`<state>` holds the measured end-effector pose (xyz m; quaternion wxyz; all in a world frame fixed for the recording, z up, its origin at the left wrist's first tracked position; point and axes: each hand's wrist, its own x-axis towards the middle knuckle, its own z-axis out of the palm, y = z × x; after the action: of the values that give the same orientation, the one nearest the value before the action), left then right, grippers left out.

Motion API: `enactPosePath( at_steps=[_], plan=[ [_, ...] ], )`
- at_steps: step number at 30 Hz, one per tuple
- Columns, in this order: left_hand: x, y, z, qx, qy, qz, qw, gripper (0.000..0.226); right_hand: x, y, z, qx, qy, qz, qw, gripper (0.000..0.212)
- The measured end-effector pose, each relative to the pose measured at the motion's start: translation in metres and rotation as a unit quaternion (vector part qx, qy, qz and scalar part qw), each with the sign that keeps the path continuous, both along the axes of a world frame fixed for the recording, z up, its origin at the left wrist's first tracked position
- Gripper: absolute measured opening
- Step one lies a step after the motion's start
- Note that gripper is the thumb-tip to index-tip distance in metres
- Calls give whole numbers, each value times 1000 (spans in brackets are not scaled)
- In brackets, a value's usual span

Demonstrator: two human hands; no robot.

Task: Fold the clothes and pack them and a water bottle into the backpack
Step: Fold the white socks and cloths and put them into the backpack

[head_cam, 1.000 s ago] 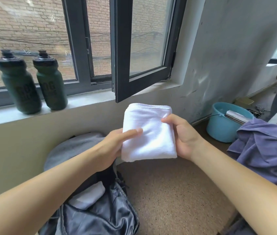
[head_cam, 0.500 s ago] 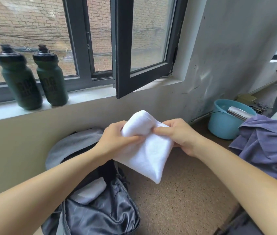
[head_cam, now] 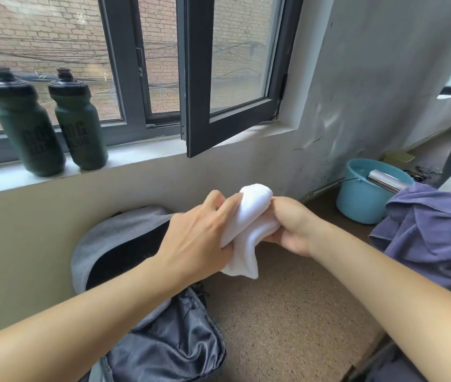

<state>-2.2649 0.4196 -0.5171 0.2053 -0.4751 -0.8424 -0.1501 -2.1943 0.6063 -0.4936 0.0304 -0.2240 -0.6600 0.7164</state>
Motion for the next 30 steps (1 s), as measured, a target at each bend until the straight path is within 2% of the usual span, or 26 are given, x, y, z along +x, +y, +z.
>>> enactPosePath(
  at_steps=[2,4,6,9,11,13,16,18,20,22,24,27,30],
  plan=[
    [0,1,1,1,23,-5,1000,72,0,3,4,-75,19,-13,997,35],
    [0,1,2,-1,43,-11,999,77,2,2,8,-103,20,17,994,48],
    [1,1,2,-4,69,-23,997,82,4,-1,8,-85,12,60,994,60],
    [1,2,0,1,80,-43,996,74,6,-7,10,-14,24,78,997,47],
    [-3,0,3,22,15,-43,999,74,6,-7,12,-18,33,68,997,46],
    [-11,-7,10,99,-111,-62,987,75,4,-4,15,-54,39,39,997,48],
    [-22,-16,18,223,-270,-135,927,63,3,1,18,-164,61,-15,984,39],
    [-24,-18,22,248,-364,-133,888,51,2,3,19,-219,78,-29,972,25],
    [-24,-16,20,253,-437,-139,851,44,1,2,20,-248,85,-35,964,20],
    [-23,-15,20,270,-469,-150,827,41,1,-1,21,-257,86,-33,962,20],
    [-23,-13,22,300,-466,-152,818,35,0,0,20,-258,85,-29,962,21],
    [-22,-12,28,353,-422,-112,828,29,-1,6,19,-275,86,-25,957,22],
    [-26,-13,28,354,-402,-88,840,25,-1,10,16,-268,86,-35,959,20]
  ],
)
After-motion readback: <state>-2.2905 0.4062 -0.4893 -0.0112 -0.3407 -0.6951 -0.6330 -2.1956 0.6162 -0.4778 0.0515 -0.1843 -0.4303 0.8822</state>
